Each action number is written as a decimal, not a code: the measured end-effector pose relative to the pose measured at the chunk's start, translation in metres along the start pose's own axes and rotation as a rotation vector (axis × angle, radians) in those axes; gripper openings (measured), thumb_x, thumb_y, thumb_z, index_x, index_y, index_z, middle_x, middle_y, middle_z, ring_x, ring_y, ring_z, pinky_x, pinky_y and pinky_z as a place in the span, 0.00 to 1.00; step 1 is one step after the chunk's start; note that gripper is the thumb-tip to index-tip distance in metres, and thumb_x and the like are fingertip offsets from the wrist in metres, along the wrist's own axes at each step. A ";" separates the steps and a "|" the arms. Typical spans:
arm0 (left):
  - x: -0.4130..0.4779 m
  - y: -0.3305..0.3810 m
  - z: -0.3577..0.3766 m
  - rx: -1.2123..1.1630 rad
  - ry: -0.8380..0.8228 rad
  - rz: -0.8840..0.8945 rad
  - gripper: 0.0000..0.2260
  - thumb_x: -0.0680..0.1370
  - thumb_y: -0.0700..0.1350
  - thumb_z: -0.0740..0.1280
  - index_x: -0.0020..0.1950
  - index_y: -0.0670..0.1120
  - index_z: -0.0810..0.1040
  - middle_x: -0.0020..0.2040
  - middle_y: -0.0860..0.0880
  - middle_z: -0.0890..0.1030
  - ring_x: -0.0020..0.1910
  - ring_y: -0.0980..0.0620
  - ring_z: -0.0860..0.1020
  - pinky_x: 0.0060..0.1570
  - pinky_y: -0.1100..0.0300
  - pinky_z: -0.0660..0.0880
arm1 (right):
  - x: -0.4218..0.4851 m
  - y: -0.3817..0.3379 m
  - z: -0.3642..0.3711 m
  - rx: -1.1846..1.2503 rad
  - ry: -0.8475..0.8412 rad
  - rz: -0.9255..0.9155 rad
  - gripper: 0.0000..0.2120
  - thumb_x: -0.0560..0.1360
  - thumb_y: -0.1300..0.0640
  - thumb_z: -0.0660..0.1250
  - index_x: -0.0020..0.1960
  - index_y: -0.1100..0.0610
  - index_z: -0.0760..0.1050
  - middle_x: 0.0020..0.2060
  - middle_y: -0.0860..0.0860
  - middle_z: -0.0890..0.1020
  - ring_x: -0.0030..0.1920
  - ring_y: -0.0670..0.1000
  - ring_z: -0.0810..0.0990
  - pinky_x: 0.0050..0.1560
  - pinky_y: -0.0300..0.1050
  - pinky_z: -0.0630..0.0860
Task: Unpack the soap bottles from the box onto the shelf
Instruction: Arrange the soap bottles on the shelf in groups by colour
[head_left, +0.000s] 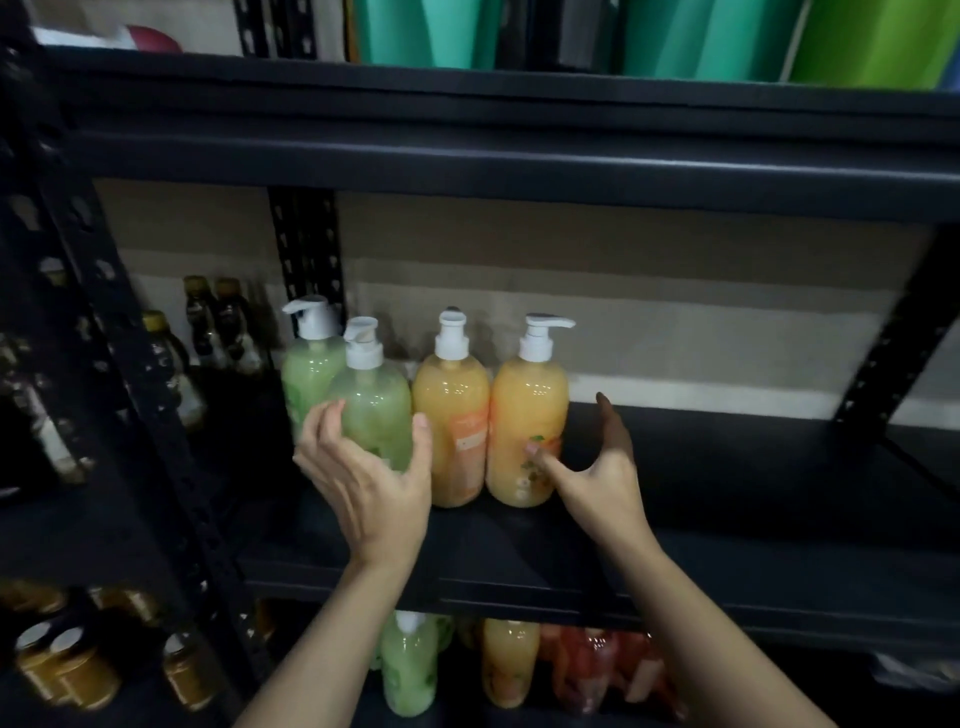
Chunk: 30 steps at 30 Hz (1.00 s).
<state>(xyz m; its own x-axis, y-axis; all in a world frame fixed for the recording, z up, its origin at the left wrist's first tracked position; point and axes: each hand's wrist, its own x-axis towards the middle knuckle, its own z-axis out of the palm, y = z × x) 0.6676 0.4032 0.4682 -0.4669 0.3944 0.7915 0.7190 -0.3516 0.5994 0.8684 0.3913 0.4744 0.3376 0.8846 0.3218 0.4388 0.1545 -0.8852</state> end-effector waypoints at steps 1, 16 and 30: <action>-0.006 0.011 0.001 -0.049 0.002 0.074 0.26 0.74 0.49 0.72 0.65 0.38 0.65 0.61 0.35 0.71 0.59 0.37 0.70 0.64 0.51 0.63 | -0.005 0.000 -0.009 -0.031 0.013 -0.023 0.47 0.67 0.42 0.77 0.78 0.48 0.56 0.74 0.50 0.65 0.72 0.49 0.66 0.68 0.44 0.67; -0.254 0.246 0.038 -0.722 -1.048 0.302 0.12 0.77 0.50 0.63 0.55 0.44 0.75 0.49 0.50 0.77 0.51 0.50 0.74 0.55 0.61 0.68 | -0.182 0.112 -0.273 -0.493 0.463 0.116 0.20 0.74 0.46 0.65 0.65 0.45 0.71 0.56 0.38 0.76 0.42 0.41 0.79 0.47 0.47 0.79; -0.631 0.378 -0.032 -0.348 -2.275 0.550 0.13 0.77 0.47 0.68 0.60 0.47 0.74 0.53 0.50 0.78 0.54 0.49 0.77 0.54 0.57 0.72 | -0.499 0.315 -0.491 -0.466 0.700 0.973 0.17 0.74 0.55 0.70 0.63 0.54 0.76 0.57 0.49 0.79 0.58 0.49 0.77 0.62 0.47 0.74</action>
<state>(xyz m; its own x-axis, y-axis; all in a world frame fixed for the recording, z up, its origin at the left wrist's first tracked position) 1.2180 -0.0054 0.1992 0.9238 0.1117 -0.3664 0.3381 -0.6872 0.6430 1.2468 -0.2173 0.1997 0.9823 0.1058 -0.1546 -0.0331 -0.7143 -0.6991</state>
